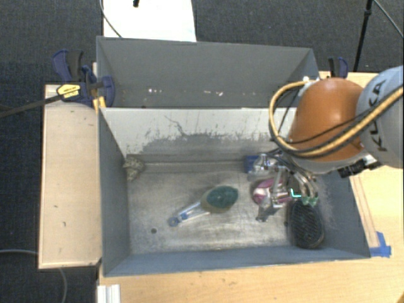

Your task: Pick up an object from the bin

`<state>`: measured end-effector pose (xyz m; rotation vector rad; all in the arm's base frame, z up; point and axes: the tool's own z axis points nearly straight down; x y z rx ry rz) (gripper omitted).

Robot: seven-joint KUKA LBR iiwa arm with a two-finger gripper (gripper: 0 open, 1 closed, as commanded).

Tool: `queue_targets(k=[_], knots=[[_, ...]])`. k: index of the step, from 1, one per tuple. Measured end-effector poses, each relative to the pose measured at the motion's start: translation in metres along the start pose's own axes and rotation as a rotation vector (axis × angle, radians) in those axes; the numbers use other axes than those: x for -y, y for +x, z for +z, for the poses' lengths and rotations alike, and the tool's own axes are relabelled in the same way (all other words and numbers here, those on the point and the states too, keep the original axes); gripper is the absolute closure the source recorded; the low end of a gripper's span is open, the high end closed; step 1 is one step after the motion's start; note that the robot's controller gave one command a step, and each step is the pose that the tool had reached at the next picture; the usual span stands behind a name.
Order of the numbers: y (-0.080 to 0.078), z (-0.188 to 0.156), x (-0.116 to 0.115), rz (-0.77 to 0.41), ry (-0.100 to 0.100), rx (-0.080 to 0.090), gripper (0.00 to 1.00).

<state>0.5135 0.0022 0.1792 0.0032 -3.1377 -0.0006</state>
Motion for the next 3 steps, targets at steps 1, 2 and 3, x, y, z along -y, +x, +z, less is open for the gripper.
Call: queue_targets(k=[1, 2, 3], knots=[[-0.046, 0.106, -0.060, -0.453, 0.001, 0.008, 0.00], [-0.048, 0.105, -0.061, -0.449, 0.000, 0.017, 1.00], [-0.050, -0.097, -0.037, -0.650, 0.005, 0.015, 1.00]])
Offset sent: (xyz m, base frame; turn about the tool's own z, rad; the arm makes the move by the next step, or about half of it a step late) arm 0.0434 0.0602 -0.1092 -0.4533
